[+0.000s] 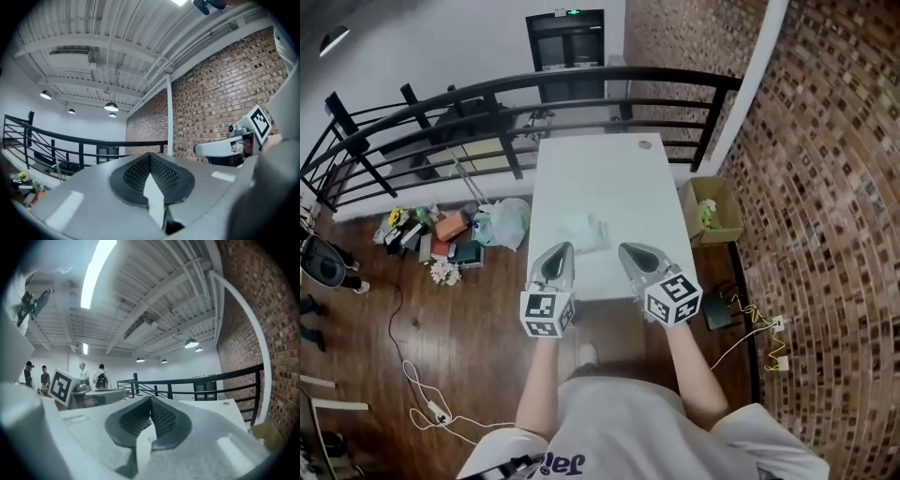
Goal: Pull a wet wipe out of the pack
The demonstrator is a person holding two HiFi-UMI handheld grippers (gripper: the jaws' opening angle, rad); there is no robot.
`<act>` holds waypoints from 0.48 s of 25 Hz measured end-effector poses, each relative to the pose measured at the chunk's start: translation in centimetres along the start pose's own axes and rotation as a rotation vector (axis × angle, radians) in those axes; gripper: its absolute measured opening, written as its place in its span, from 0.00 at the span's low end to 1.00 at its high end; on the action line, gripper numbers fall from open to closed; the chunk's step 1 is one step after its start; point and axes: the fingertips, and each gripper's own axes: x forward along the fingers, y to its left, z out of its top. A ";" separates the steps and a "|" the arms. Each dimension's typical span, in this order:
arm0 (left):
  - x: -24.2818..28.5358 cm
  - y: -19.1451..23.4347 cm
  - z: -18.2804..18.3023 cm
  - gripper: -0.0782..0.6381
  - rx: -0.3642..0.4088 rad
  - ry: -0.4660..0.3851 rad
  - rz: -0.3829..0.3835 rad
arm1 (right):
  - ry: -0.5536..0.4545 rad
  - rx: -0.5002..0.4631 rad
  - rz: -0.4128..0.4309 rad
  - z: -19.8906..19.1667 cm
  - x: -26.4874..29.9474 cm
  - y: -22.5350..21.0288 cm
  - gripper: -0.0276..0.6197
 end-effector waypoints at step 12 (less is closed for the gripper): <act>-11.5 -14.8 -2.7 0.13 0.000 0.032 0.115 | 0.026 0.028 -0.054 -3.8 -15.4 4.4 0.03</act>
